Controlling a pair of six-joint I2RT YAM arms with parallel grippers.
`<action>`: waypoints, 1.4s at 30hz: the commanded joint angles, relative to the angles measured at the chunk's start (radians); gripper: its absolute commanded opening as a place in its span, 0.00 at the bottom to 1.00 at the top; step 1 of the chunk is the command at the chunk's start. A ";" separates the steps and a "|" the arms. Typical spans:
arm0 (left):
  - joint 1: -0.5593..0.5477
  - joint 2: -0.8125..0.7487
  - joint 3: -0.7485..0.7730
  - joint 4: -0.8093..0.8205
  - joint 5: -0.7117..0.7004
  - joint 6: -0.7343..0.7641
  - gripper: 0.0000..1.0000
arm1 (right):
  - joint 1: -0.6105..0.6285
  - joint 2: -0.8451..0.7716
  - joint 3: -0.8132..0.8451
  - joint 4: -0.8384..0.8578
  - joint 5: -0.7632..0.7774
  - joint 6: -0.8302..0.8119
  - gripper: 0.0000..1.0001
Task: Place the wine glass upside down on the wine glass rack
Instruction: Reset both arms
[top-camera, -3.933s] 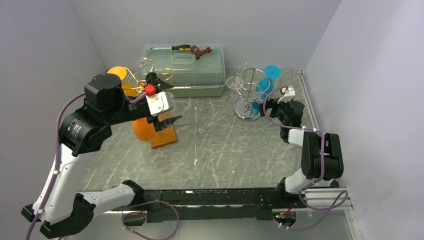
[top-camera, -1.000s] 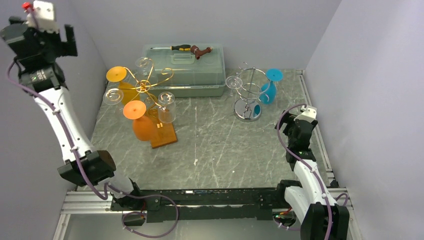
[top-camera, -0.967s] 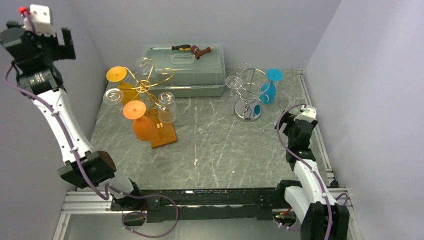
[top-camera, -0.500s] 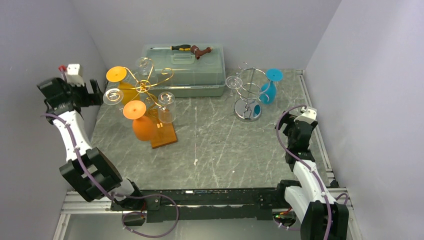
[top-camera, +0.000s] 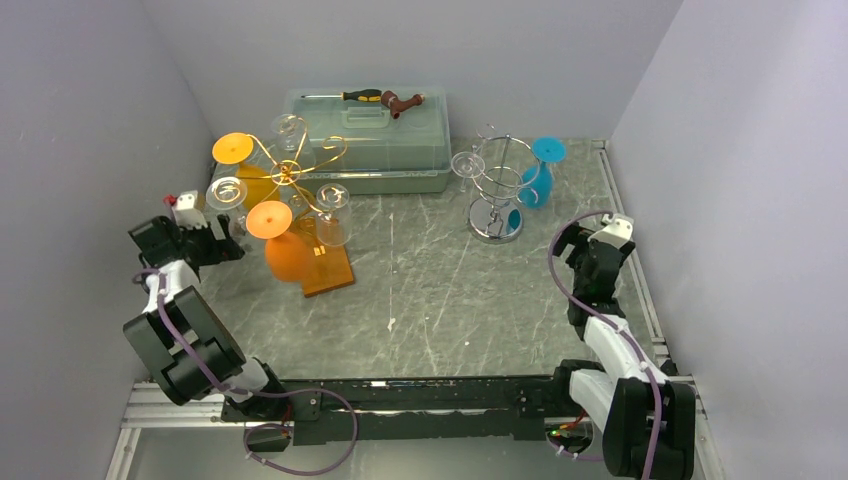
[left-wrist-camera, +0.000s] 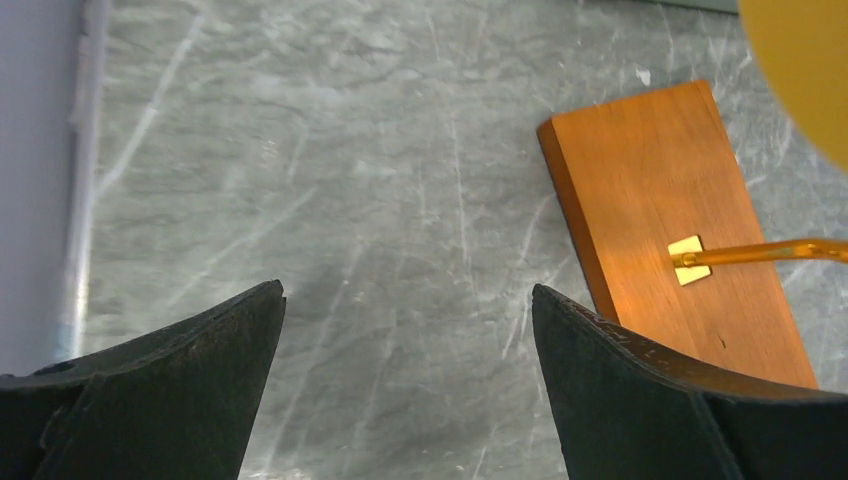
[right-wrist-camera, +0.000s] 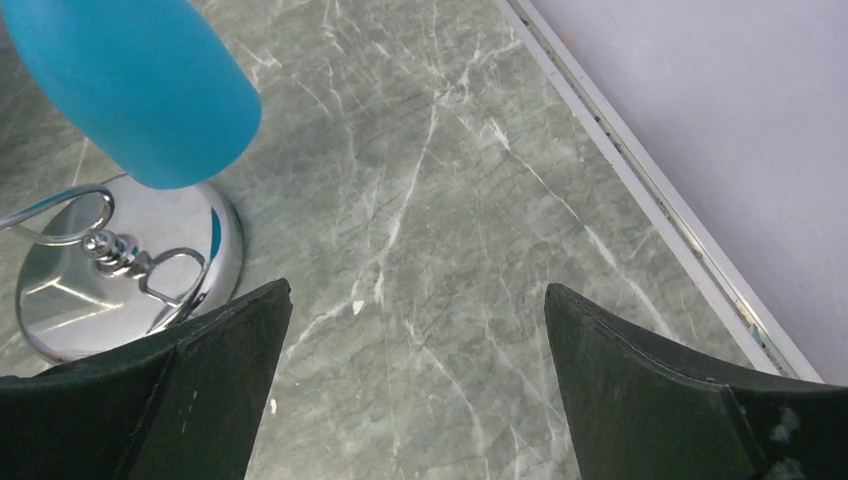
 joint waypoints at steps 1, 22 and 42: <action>-0.039 -0.011 -0.076 0.195 0.044 -0.082 1.00 | -0.006 0.025 -0.021 0.138 0.026 0.013 1.00; -0.217 -0.027 -0.442 0.839 -0.015 -0.280 0.99 | -0.008 0.134 -0.127 0.407 0.032 0.044 1.00; -0.330 0.180 -0.511 1.220 -0.172 -0.336 0.99 | 0.050 0.485 -0.181 0.874 0.059 -0.016 1.00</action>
